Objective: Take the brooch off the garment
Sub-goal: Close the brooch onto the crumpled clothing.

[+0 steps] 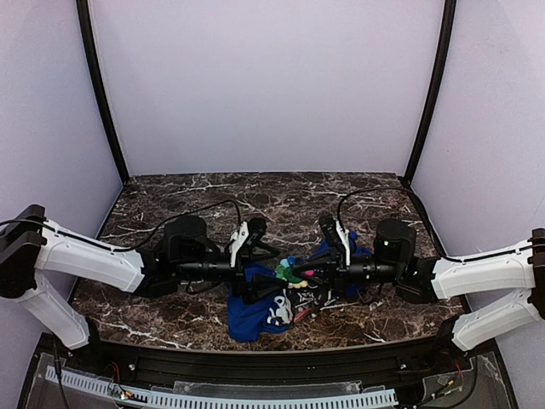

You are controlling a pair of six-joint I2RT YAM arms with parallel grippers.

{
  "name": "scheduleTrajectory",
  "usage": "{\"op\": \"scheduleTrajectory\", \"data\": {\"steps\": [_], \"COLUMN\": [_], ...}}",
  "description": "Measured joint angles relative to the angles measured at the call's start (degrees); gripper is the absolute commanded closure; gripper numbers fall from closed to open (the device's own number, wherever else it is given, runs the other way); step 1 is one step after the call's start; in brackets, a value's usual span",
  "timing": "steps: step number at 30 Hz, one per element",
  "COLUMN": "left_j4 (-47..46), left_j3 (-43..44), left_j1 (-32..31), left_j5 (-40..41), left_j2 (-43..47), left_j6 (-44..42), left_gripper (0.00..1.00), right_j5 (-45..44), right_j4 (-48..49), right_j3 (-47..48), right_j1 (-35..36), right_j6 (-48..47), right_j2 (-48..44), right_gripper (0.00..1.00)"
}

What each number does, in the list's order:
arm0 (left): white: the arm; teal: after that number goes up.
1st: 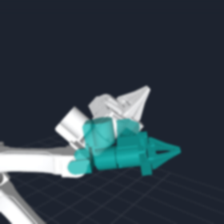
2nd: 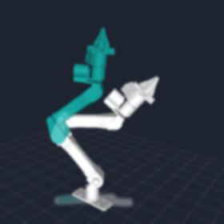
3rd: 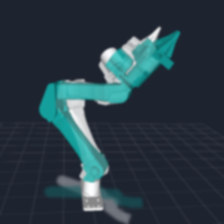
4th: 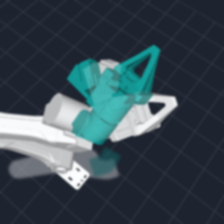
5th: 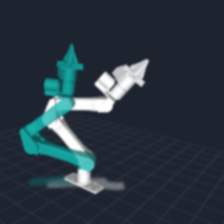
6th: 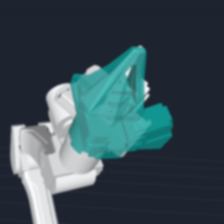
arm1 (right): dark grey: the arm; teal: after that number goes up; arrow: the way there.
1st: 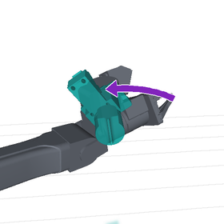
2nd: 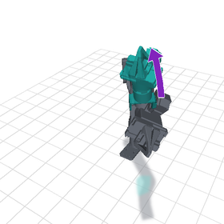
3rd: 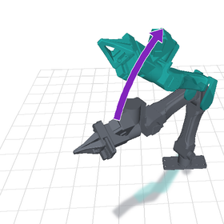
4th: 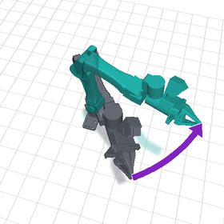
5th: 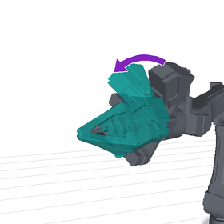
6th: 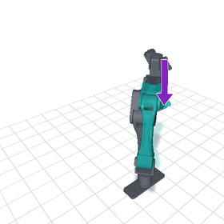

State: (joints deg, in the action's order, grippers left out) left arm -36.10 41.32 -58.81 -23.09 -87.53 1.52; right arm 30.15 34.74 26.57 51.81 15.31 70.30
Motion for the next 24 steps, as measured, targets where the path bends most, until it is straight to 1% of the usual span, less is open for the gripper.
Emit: {"op": "scheduleTrajectory", "data": {"steps": [1,3,5,9,15,21,24], "left_j4": [-0.04,-0.28,-0.42,-0.81,-0.83,-0.81,-0.85], "left_j3": [0.15,0.44,0.70,0.96,1.01,1.68,1.88], "left_j1": [0.00,0.02,0.00,0.00,0.00,0.00,0.00], "left_j5": [0.02,0.00,0.07,0.02,-0.22,-0.22,-0.20], "left_j2": [-0.26,-0.72,-1.14,-1.66,-1.88,-1.95,-1.95], "left_j6": [0.04,0.22,0.04,0.46,0.48,0.76,1.01], "left_gripper": [0.18,0.27,0.30,0.34,0.35,0.41,0.46], "right_j5": [0.00,-0.07,-0.20,-0.26,-0.42,-0.59,-0.68], "right_j4": [0.00,0.00,-0.02,-0.02,-0.04,-0.07,-0.09], "right_j3": [0.02,0.11,0.24,0.63,0.74,0.74,0.74], "right_j1": [0.07,0.07,0.13,0.37,0.63,0.72,0.74], "right_j6": [0.00,0.00,-0.02,0.00,-0.02,-0.07,-0.09], "right_j2": [0.02,0.20,0.42,0.74,0.74,0.74,0.74], "right_gripper": [1.00,1.00,1.00,1.00,1.00,1.00,1.00]}}
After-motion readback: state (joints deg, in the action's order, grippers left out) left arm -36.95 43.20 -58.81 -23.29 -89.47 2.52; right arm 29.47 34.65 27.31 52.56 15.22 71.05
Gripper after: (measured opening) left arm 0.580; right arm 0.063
